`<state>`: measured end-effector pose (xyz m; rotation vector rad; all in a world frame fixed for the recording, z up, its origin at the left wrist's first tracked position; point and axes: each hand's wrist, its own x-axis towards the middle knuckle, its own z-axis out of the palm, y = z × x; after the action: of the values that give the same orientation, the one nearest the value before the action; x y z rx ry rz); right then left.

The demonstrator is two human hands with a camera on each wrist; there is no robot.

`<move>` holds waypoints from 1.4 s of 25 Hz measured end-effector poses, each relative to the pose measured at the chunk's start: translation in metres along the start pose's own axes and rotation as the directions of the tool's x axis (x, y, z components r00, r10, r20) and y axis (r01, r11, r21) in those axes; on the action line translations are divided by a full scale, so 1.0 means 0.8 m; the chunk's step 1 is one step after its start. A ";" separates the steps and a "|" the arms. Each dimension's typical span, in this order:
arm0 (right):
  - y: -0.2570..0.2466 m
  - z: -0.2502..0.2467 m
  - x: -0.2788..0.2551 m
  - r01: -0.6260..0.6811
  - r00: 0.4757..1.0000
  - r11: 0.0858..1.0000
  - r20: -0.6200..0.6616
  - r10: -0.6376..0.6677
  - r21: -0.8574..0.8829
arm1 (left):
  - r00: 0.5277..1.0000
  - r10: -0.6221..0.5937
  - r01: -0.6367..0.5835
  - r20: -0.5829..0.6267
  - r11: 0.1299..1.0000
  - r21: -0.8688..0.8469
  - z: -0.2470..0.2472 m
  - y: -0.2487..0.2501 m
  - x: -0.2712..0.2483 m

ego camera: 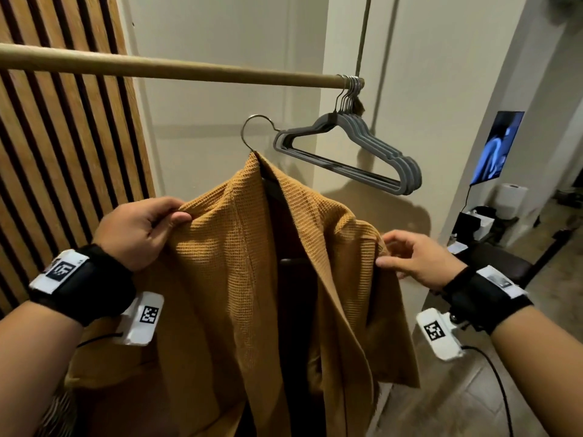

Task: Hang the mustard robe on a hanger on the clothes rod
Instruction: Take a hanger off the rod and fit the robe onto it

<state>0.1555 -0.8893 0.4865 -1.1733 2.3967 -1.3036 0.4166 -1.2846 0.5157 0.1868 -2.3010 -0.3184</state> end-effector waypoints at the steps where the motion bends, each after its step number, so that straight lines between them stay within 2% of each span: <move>1: 0.007 -0.003 -0.003 0.002 0.999 1.000 0.034 -0.001 -0.025 | 1.000 -0.004 0.004 -0.005 1.000 -0.002 -0.003 -0.007 -0.001; 2: 0.012 -0.009 -0.006 0.036 0.999 0.999 0.004 -0.036 -0.022 | 1.000 -0.009 0.009 -0.007 1.000 -0.007 -0.006 -0.013 -0.004; 4: 0.015 -0.028 -0.010 0.095 0.978 0.995 -0.191 -0.085 0.042 | 0.999 -0.038 0.037 -0.035 0.999 -0.021 -0.012 -0.026 -0.007; 6: 0.014 -0.046 -0.007 0.088 0.930 0.988 -0.366 -0.035 0.129 | 0.994 -0.073 0.070 -0.076 0.997 -0.040 -0.017 -0.032 -0.009; 7: 0.013 -0.050 -0.006 0.049 0.931 0.992 -0.366 -0.004 0.114 | 0.993 -0.076 0.072 -0.086 0.996 -0.051 -0.018 -0.032 -0.007; 9: 0.007 -0.043 -0.004 -0.016 0.952 0.997 -0.305 -0.006 -0.070 | 0.993 -0.067 0.061 -0.095 0.996 -0.070 -0.017 -0.026 0.000; 11: -0.016 -0.026 -0.009 0.104 0.941 0.980 -0.302 -0.153 -0.171 | 0.997 -0.040 0.033 -0.073 0.995 -0.095 -0.011 -0.016 0.003; 13: -0.053 -0.007 -0.012 0.269 0.918 0.931 -0.226 -0.325 -0.246 | 0.998 -0.002 -0.004 -0.061 0.996 -0.087 -0.006 -0.007 0.007; 16: -0.093 0.020 -0.003 0.348 0.905 0.847 -0.092 -0.415 -0.402 | 0.998 0.051 -0.053 -0.025 0.995 -0.083 0.002 0.004 0.013; 19: -0.107 0.034 0.006 0.342 0.884 0.842 -0.159 -0.438 -0.417 | 0.995 0.094 -0.093 0.012 0.992 -0.087 0.009 0.013 0.017; 23: -0.117 0.055 0.012 0.437 0.802 0.795 -0.217 -0.556 -0.421 | 0.989 0.142 -0.136 0.044 0.983 -0.121 0.020 0.023 0.013; 25: -0.121 0.057 0.016 0.377 0.834 0.852 -0.268 -0.483 -0.364 | 0.985 0.155 -0.140 0.079 0.975 -0.171 0.026 0.027 0.009; 27: -0.123 0.054 0.018 0.308 0.864 0.872 -0.271 -0.424 -0.381 | 0.983 0.145 -0.117 0.112 0.966 -0.230 0.028 0.027 0.008; 29: -0.124 0.049 0.018 0.341 0.869 0.879 -0.244 -0.430 -0.333 | 0.984 0.135 -0.105 0.116 0.967 -0.233 0.025 0.026 0.008; 31: -0.126 0.045 0.014 0.406 0.882 0.884 -0.153 -0.445 -0.233 | 0.982 0.154 -0.127 0.107 0.965 -0.230 0.020 0.029 0.008; 33: -0.121 0.046 0.011 0.425 0.887 0.853 -0.048 -0.459 -0.302 | 0.986 0.153 -0.130 0.066 0.953 -0.272 0.011 0.034 0.011; 35: -0.114 0.042 0.008 0.381 0.904 0.802 0.003 -0.428 -0.460 | 0.986 0.162 -0.148 0.045 0.964 -0.223 0.000 0.033 0.017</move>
<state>0.2183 -0.9436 0.5380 -1.8799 2.7156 -0.9238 0.4061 -1.2625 0.5329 -0.1157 -2.3056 -0.4991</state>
